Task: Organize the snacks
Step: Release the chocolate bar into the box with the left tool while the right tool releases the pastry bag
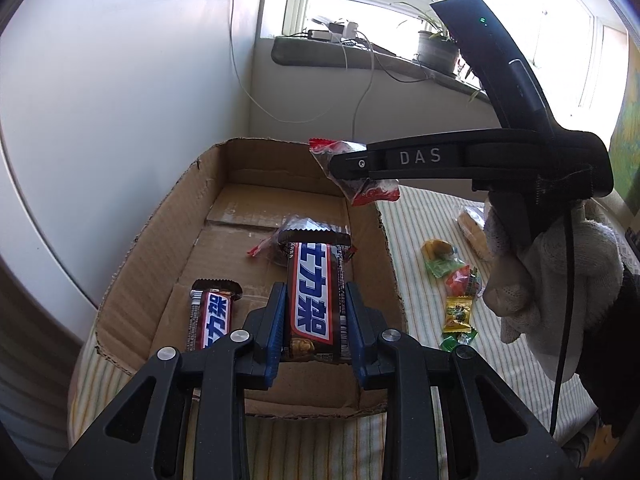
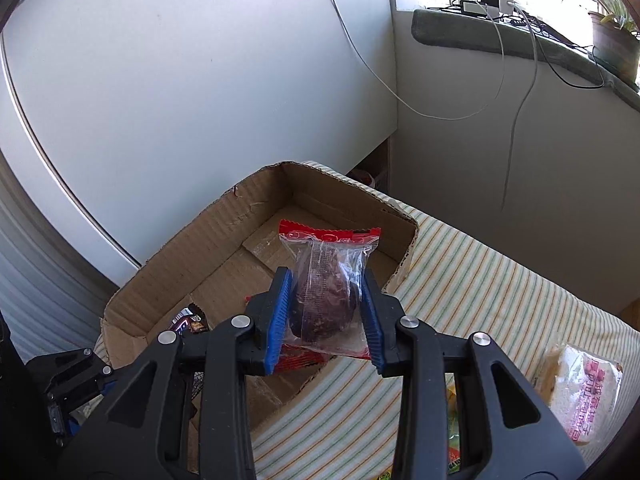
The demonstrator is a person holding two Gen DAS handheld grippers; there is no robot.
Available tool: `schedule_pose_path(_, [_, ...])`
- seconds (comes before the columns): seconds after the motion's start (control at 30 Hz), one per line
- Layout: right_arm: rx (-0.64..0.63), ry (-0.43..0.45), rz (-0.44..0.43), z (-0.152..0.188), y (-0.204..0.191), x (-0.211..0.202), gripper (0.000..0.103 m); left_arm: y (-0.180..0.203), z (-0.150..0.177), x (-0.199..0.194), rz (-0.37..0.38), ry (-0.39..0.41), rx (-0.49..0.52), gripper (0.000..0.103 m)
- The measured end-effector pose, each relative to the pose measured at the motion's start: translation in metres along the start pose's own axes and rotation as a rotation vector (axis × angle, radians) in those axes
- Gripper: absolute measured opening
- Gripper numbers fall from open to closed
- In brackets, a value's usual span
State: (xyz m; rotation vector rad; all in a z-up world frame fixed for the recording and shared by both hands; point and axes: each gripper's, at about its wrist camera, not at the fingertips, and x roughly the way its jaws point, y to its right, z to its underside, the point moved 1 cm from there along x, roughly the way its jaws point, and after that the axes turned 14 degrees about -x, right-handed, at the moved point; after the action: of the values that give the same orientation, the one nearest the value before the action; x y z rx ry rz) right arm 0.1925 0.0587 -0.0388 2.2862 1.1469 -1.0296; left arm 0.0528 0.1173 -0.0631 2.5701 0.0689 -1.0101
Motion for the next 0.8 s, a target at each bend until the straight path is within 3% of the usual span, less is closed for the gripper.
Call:
schedule_pose_path(0.43, [-0.023, -0.018, -0.009, -0.007, -0.004, 0.022, 0.036, 0.0, -0.001, 0.002, -0.01, -0.003, 0.004, 0.028])
schedule_pose_path(0.5, [-0.026, -0.018, 0.007, -0.007, -0.005, 0.021, 0.05, 0.0, -0.001, 0.0, -0.015, 0.005, 0.001, 0.038])
schedule_pose_path(0.53, [-0.026, -0.01, 0.014, -0.008, -0.006, 0.019, 0.067, 0.0, -0.002, -0.001, -0.018, 0.011, -0.005, 0.052])
schedule_pose_path(0.57, [-0.028, 0.0, 0.018, -0.008, -0.006, 0.016, 0.076, -0.001, -0.002, -0.003, -0.017, 0.02, -0.009, 0.057])
schedule_pose_path(0.67, [-0.034, 0.008, 0.025, -0.009, -0.006, 0.011, 0.082, -0.001, -0.004, -0.005, -0.017, 0.026, -0.013, 0.057])
schedule_pose_path(0.8, [-0.035, 0.011, 0.037, -0.008, -0.005, 0.004, 0.083, -0.001, -0.003, -0.008, -0.016, 0.029, -0.012, 0.057])
